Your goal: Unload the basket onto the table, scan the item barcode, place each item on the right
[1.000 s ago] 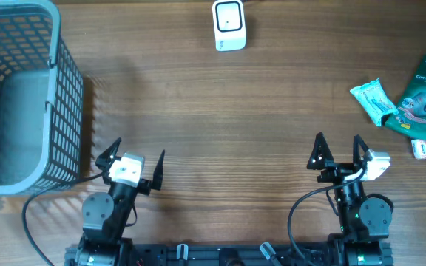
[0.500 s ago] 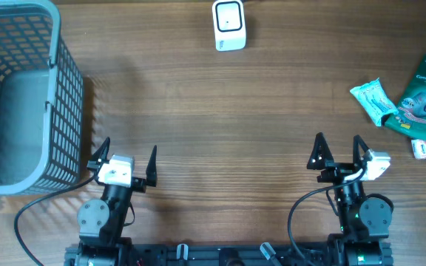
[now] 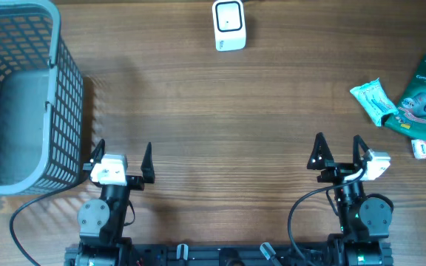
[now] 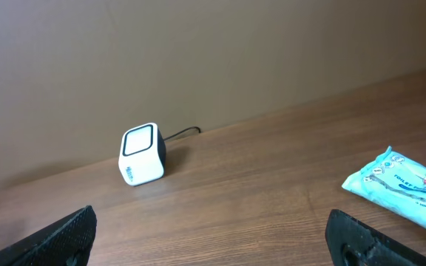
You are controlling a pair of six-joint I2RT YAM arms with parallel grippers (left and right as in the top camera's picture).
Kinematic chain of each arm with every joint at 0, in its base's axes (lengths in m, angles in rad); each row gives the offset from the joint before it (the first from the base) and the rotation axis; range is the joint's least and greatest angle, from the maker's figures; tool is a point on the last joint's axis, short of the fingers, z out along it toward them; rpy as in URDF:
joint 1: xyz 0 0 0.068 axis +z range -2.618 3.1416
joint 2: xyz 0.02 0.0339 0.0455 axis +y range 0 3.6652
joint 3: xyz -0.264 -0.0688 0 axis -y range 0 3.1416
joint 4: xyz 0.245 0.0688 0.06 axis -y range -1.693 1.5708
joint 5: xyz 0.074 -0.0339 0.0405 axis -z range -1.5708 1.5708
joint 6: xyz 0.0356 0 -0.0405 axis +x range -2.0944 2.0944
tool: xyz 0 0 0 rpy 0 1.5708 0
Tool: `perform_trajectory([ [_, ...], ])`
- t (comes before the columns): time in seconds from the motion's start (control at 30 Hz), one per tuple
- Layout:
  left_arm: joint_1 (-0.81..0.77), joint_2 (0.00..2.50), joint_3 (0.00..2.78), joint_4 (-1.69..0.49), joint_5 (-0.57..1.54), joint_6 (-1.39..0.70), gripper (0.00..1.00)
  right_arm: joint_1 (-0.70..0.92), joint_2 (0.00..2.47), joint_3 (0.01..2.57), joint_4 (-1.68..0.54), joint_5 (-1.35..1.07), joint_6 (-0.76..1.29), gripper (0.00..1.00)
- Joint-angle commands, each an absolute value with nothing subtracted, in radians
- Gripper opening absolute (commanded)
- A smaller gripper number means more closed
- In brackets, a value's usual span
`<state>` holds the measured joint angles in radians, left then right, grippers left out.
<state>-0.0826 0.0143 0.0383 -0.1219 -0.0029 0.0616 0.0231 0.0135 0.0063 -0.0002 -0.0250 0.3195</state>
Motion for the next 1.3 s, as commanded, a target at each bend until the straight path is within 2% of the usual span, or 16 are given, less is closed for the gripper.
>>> perform_trajectory([
  [0.0,-0.074,0.004,0.025,-0.115,-0.017,0.044,1.0,0.019,0.005,0.005,0.002,-0.033,0.318,1.0],
  [1.27,-0.074,0.004,0.006,-0.07,-0.043,-0.035,1.0,0.019,0.005,0.005,0.002,-0.033,0.318,1.0],
])
